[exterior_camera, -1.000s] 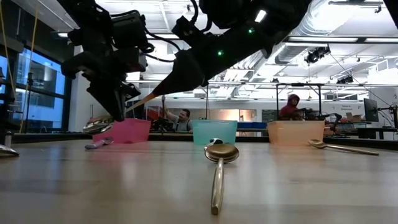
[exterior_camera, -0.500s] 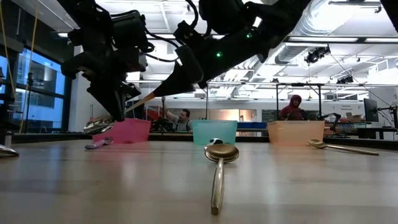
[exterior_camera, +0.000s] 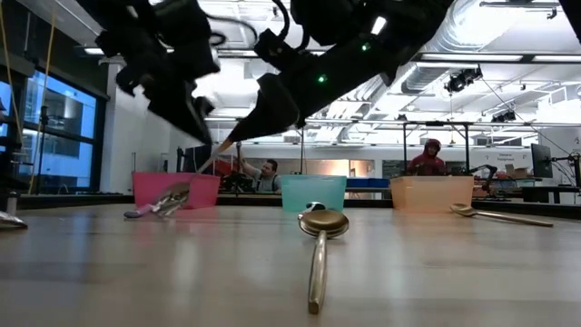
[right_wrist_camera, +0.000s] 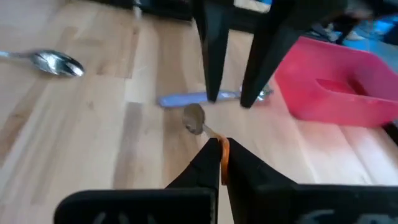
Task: Sort silverware by color (type)
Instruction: Put the orange spoon into the green bin
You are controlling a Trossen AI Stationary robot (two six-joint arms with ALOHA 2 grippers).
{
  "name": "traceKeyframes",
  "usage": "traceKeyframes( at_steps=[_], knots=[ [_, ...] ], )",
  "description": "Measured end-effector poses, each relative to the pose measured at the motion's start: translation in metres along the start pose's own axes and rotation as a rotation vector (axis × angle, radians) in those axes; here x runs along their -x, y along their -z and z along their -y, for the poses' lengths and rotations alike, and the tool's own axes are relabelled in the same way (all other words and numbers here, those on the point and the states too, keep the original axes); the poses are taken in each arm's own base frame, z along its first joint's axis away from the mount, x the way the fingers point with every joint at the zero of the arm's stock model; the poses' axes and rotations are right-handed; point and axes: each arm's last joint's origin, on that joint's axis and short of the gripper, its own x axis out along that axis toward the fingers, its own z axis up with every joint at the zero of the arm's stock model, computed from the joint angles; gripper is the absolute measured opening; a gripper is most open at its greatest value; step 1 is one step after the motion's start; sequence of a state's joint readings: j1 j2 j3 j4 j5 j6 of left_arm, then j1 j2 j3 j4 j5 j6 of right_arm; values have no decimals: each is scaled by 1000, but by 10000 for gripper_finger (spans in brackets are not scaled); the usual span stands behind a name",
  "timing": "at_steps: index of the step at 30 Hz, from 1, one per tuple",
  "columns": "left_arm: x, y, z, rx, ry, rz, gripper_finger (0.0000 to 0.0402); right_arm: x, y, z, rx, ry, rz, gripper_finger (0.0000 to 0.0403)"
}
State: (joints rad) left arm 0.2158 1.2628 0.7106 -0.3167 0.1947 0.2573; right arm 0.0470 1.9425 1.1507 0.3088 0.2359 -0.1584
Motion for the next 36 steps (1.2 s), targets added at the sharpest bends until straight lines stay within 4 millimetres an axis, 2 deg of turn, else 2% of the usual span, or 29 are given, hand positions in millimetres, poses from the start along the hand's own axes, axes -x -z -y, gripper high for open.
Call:
traceKeyframes(
  at_steps=[5, 13, 15, 18, 21, 29, 31, 36],
  knots=[
    [9, 7, 4, -19, -49, 202, 119, 15, -8, 1, 57, 128, -53, 0],
    [22, 34, 15, -31, -114, 601, 122, 60, -37, 8, 189, 464, -103, 0],
    [23, 43, 19, -26, -117, 684, 122, 68, -43, 10, 263, 526, -122, 0],
    [25, 53, 22, -17, -118, 769, 122, 70, -43, 15, 429, 583, -193, 0],
    [27, 57, 23, -4, -118, 784, 122, 64, -36, 27, 522, 594, -255, 0],
    [27, 57, 23, 2, -117, 787, 122, 52, 8, 83, 584, 653, -337, 0],
    [27, 57, 23, -4, -119, 786, 122, 50, 19, 97, 550, 615, -302, 0],
    [27, 57, 23, -4, -120, 785, 122, 50, 36, 127, 336, 626, -256, 0]
  ],
)
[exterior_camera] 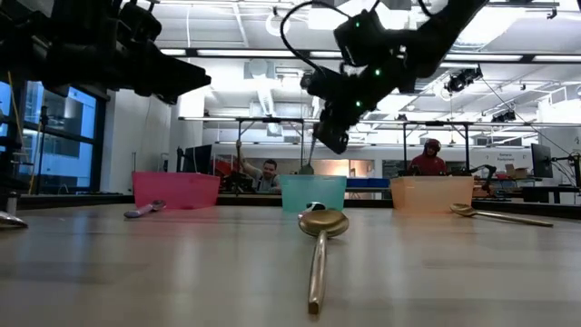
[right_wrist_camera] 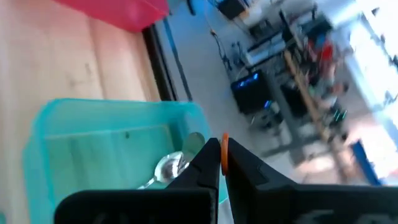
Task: Sort silverware by color (type)
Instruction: Put the orange spoon into the green bin
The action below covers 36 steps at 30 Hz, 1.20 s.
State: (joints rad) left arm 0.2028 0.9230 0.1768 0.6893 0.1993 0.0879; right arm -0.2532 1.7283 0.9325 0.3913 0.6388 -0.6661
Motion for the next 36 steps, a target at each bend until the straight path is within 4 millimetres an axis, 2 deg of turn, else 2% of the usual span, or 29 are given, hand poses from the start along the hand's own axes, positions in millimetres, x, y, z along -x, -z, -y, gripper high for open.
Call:
traceKeyframes(
  at_steps=[11, 17, 21, 29, 36],
  knots=[
    [0, 0, 0, 4, 0, -4, 122, -14, 11, 19, -621, 59, -2, 0],
    [0, 0, 0, 6, 0, -4, 122, -18, 16, 24, -823, 84, -14, 0],
    [0, 0, 0, 6, -1, -4, 122, -22, 20, 22, -856, 92, -29, 0],
    [0, 1, 0, 6, -1, -5, 122, -37, 31, 1, -846, 89, -74, 0],
    [0, 1, 0, 6, -1, -6, 122, -38, 32, -1, -840, 90, -77, 12]
  ],
)
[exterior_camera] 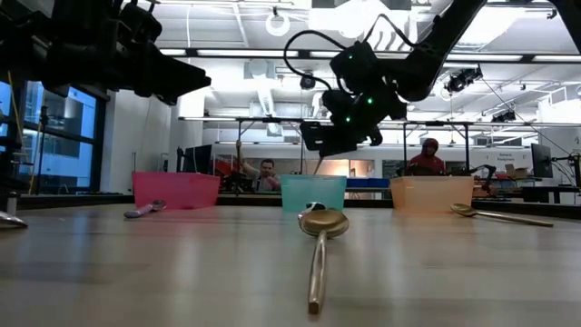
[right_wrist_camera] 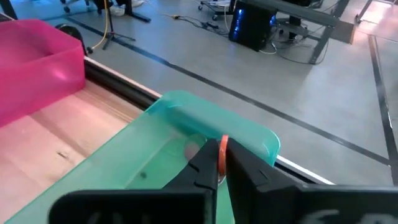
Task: Sort silverware by color (type)
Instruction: Put the orange spoon into the green bin, then put the violet spoon into the red bin
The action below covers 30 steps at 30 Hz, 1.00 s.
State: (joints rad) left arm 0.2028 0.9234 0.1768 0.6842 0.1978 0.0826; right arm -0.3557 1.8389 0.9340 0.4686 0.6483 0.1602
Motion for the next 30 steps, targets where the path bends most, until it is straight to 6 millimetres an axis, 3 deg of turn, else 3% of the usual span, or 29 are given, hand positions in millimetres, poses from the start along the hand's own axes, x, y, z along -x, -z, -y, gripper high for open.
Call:
traceKeyframes(
  at_steps=[9, 23, 30],
  knots=[
    [0, 0, 0, 0, 0, -5, 122, 1, 6, -1, 17, -47, -65, 68],
    [0, 1, 0, -5, 1, -6, 122, 2, 15, -1, -33, -80, -152, 77],
    [0, 1, 0, -5, 1, -6, 122, 1, 11, -2, -21, -62, -218, 132]
  ],
)
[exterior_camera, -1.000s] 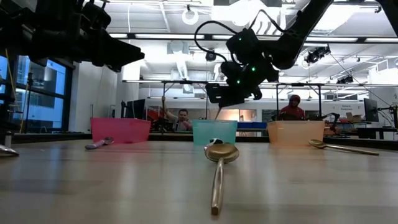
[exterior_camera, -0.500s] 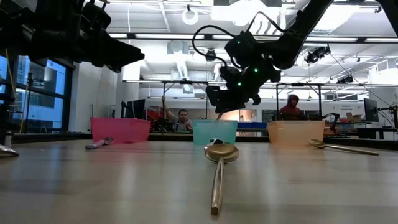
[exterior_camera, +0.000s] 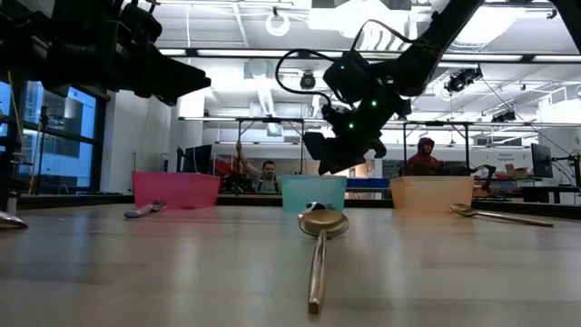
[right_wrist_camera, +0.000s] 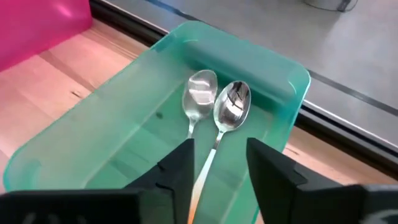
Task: Sort silverware by color (type)
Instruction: Put the violet spoon into the red bin
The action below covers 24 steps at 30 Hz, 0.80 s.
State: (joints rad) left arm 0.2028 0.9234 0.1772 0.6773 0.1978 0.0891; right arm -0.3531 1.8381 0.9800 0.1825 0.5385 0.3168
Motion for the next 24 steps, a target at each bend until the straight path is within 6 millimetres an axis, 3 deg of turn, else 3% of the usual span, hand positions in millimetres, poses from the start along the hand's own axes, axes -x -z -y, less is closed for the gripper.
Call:
traceKeyframes(
  at_steps=[7, 13, 17, 24],
  knots=[
    [0, 1, 0, 1, 1, -9, 122, 6, -27, -11, 120, -8, -54, 161],
    [0, 3, 0, 6, 3, -36, 122, 31, -37, -32, 308, -24, 9, 84],
    [0, 4, 0, 7, 3, -38, 122, 44, -26, -38, 331, -69, 100, 12],
    [0, 4, 0, 8, 4, -43, 122, 75, 16, -31, 247, -339, 206, 21]
  ],
)
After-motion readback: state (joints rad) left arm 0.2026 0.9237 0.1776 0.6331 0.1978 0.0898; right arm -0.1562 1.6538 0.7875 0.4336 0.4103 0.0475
